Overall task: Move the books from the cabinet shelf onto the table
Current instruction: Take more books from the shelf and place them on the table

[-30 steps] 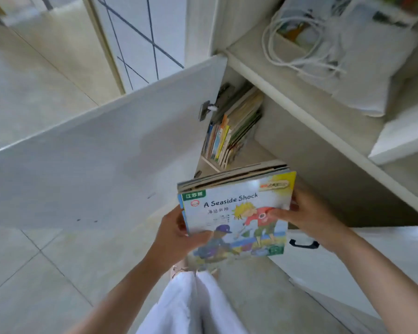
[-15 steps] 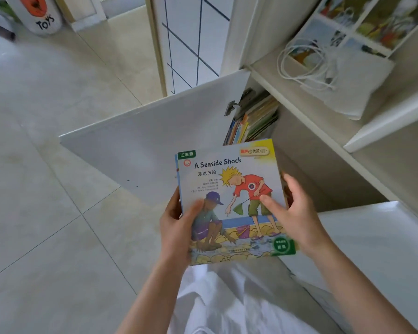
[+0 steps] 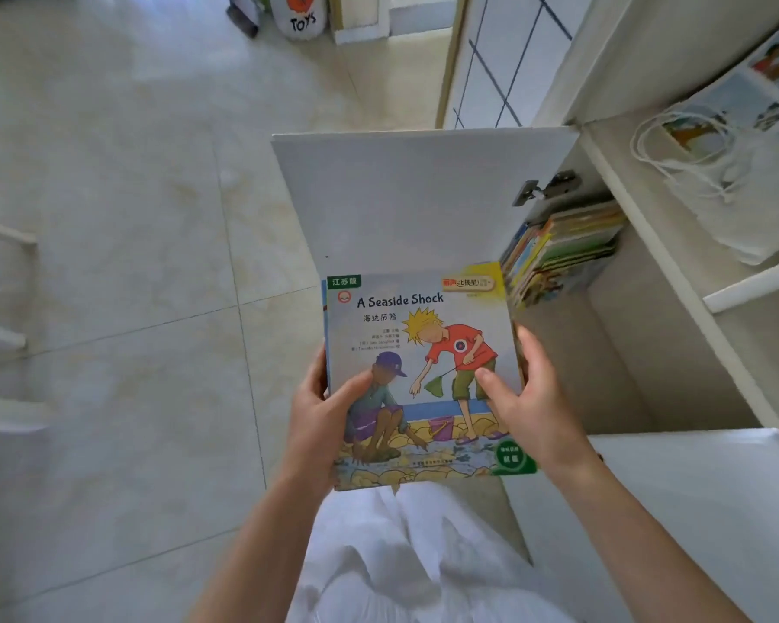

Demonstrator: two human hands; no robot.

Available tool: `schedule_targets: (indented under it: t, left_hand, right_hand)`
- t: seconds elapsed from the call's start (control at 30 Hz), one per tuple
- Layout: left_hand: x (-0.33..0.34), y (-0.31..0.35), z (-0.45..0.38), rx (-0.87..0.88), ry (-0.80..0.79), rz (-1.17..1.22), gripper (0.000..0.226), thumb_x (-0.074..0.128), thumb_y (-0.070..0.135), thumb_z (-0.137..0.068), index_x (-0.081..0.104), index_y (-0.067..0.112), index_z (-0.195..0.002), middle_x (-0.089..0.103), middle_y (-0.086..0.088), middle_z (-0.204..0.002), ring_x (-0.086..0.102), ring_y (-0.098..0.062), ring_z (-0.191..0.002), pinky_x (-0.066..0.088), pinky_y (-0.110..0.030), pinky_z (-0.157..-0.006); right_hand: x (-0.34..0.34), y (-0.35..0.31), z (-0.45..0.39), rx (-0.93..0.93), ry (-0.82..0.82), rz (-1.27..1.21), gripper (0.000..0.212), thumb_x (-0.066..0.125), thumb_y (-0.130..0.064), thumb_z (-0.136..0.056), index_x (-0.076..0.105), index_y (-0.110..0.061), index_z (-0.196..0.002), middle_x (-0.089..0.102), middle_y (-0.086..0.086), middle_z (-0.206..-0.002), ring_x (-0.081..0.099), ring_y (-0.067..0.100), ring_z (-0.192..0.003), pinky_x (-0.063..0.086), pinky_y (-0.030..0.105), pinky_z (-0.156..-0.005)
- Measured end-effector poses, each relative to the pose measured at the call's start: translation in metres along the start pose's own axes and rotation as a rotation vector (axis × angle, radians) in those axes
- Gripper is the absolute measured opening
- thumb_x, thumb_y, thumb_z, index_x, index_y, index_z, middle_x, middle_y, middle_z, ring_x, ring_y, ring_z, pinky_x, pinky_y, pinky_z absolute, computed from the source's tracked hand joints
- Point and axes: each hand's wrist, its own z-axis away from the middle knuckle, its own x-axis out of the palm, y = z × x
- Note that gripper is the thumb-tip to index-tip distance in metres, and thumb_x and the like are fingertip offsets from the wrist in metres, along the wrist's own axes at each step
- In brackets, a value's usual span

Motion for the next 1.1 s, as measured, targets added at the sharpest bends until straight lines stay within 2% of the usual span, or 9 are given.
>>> schedule_targets:
  t: [0.07, 0.17, 0.27, 0.43, 0.5, 0.63, 0.77, 0.93, 1.1]
  left_hand:
    - [-0.018, -0.003, 0.019, 0.02, 0.059, 0.007, 0.059, 0.072, 0.013, -0.077, 0.053, 0.024, -0.13, 0.074, -0.001, -0.1, 0.073, -0.027, -0.085, 0.059, -0.035, -0.059]
    - [-0.047, -0.007, 0.045, 0.074, 0.164, 0.025, 0.052, 0.068, 0.009, -0.084, 0.051, 0.022, -0.132, 0.071, -0.008, -0.109, 0.073, -0.027, -0.086, 0.059, -0.033, -0.058]
    - [-0.076, -0.012, 0.07, 0.131, 0.262, 0.013, 0.055, 0.067, 0.01, -0.086, 0.048, 0.025, -0.135, 0.068, -0.008, -0.115, 0.072, -0.027, -0.092, 0.059, -0.034, -0.064]
    - [-0.127, -0.025, 0.12, 0.229, 0.504, 0.029, 0.063, 0.072, 0.011, -0.082, 0.045, 0.032, -0.135, 0.066, 0.001, -0.114, 0.069, -0.02, -0.099, 0.059, -0.028, -0.068]
    - [-0.151, -0.034, 0.141, 0.243, 0.605, 0.083, 0.065, 0.073, 0.009, -0.082, 0.044, 0.033, -0.135, 0.066, 0.002, -0.114, 0.068, -0.02, -0.1, 0.059, -0.026, -0.067]
    - [-0.204, -0.048, 0.183, 0.258, 0.772, 0.165, 0.071, 0.073, 0.011, -0.082, 0.038, 0.036, -0.139, 0.063, 0.003, -0.118, 0.066, -0.021, -0.104, 0.06, -0.03, -0.069]
    - [-0.263, -0.06, 0.229, 0.239, 0.915, 0.223, 0.061, 0.072, 0.012, -0.083, 0.044, 0.031, -0.134, 0.065, 0.002, -0.112, 0.07, -0.019, -0.093, 0.059, -0.026, -0.063]
    - [-0.337, -0.074, 0.284, 0.25, 1.06, 0.278, 0.058, 0.072, 0.008, -0.083, 0.046, 0.031, -0.13, 0.066, 0.005, -0.106, 0.071, -0.005, -0.084, 0.057, -0.021, -0.059]
    - [-0.395, -0.084, 0.317, 0.243, 1.19, 0.331, 0.06, 0.073, 0.012, -0.083, 0.046, 0.03, -0.132, 0.066, 0.005, -0.109, 0.07, -0.014, -0.093, 0.058, -0.022, -0.063]
  right_hand:
    - [0.013, -0.004, 0.009, -0.027, -0.074, -0.025, 0.057, 0.06, -0.017, -0.093, 0.033, -0.034, -0.14, 0.062, -0.012, -0.117, 0.067, 0.006, -0.101, 0.061, 0.028, -0.071]
    - [0.036, -0.011, 0.018, -0.068, -0.186, -0.021, 0.067, 0.061, -0.015, -0.092, 0.027, -0.037, -0.145, 0.058, -0.009, -0.126, 0.063, 0.012, -0.111, 0.062, 0.036, -0.074]
    - [0.063, -0.018, 0.023, -0.108, -0.32, 0.0, 0.067, 0.062, -0.017, -0.091, 0.029, -0.04, -0.144, 0.055, -0.005, -0.13, 0.062, 0.018, -0.114, 0.062, 0.04, -0.073]
    - [0.127, -0.034, 0.044, -0.192, -0.533, 0.087, 0.066, 0.063, -0.016, -0.09, 0.028, -0.048, -0.135, 0.059, -0.007, -0.123, 0.067, 0.014, -0.104, 0.061, 0.033, -0.069]
    - [0.157, -0.039, 0.056, -0.206, -0.622, 0.132, 0.068, 0.064, -0.016, -0.089, 0.028, -0.046, -0.139, 0.061, -0.005, -0.121, 0.069, 0.015, -0.1, 0.062, 0.036, -0.068]
    - [0.224, -0.049, 0.087, -0.253, -0.756, 0.23, 0.074, 0.065, -0.016, -0.089, 0.025, -0.032, -0.149, 0.064, -0.001, -0.12, 0.071, 0.015, -0.093, 0.062, 0.038, -0.066]
    - [0.295, -0.054, 0.127, -0.241, -0.878, 0.241, 0.07, 0.065, -0.011, -0.089, 0.03, -0.032, -0.146, 0.066, 0.0, -0.116, 0.073, 0.013, -0.088, 0.06, 0.029, -0.06]
    - [0.384, -0.053, 0.184, -0.218, -1.012, 0.29, 0.073, 0.065, -0.009, -0.089, 0.027, -0.029, -0.148, 0.067, 0.008, -0.117, 0.073, 0.02, -0.09, 0.061, 0.045, -0.07]
    - [0.459, -0.068, 0.228, -0.3, -1.124, 0.36, 0.069, 0.063, -0.007, -0.09, 0.03, -0.032, -0.145, 0.069, 0.0, -0.109, 0.073, 0.015, -0.086, 0.062, 0.037, -0.067]
